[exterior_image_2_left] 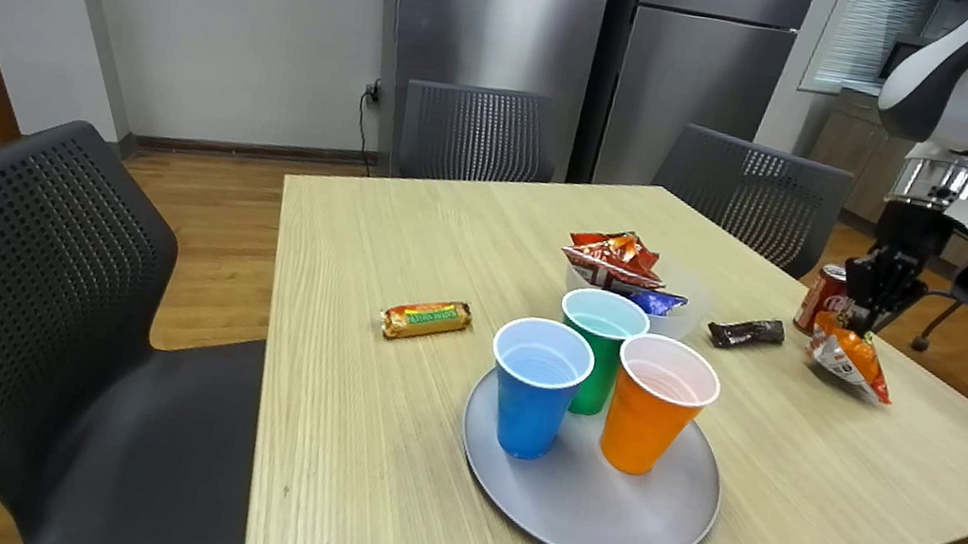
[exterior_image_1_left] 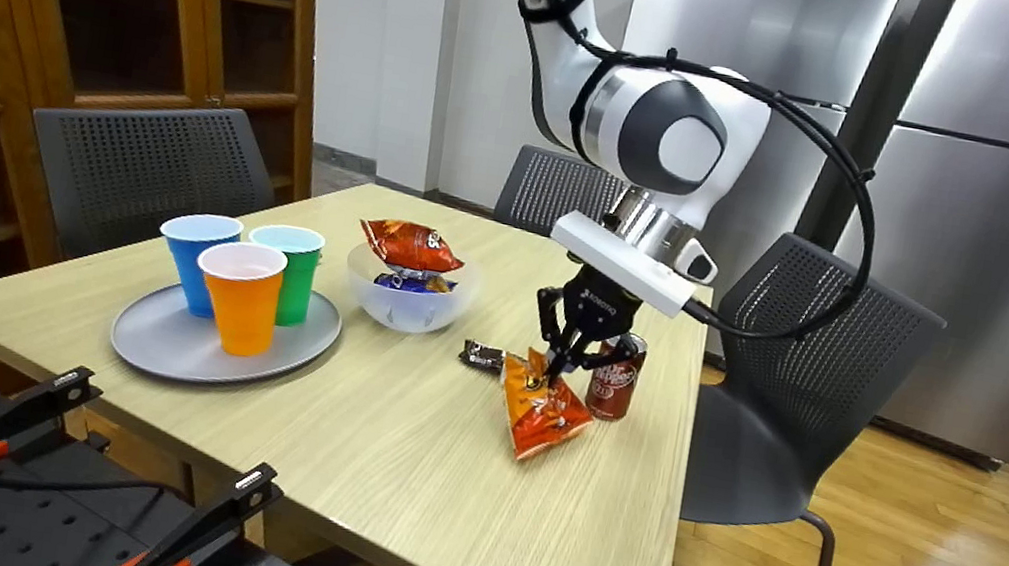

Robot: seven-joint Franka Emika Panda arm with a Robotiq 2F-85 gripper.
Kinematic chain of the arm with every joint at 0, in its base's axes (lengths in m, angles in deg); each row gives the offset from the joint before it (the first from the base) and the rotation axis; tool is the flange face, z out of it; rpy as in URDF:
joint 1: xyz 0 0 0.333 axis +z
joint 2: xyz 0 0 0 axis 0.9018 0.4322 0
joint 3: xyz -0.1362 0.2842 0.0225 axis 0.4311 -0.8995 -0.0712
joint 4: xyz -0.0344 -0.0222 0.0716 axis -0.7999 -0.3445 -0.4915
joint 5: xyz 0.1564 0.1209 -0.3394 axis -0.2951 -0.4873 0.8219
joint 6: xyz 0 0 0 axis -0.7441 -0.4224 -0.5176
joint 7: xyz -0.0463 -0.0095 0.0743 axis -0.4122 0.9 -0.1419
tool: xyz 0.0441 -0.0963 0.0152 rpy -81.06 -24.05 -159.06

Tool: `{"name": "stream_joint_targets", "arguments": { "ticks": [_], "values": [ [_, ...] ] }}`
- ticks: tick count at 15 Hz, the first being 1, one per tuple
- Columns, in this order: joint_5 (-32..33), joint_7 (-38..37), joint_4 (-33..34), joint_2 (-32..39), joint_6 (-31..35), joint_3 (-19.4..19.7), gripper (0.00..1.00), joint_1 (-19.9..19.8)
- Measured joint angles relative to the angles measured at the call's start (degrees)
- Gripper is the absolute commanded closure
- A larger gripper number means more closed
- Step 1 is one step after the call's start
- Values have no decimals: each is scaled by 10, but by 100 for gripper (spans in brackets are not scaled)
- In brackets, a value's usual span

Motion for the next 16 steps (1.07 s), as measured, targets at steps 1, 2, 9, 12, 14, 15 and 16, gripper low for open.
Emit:
{"name": "stream_joint_targets", "arguments": {
  "ticks": [1,2,9,12,14,15,16],
  "values": [
    [0,6,-5,-6,0,-1,100,0],
    [0,11,-10,-12,0,-2,100,0],
    [0,43,-54,-63,2,-15,100,6],
    [0,58,-75,-88,6,-22,100,13],
    [0,68,-91,-107,11,-26,100,20],
    [-1,73,-98,-117,13,-28,100,24],
    [-1,76,-105,-126,16,-30,100,29]
  ]
}}
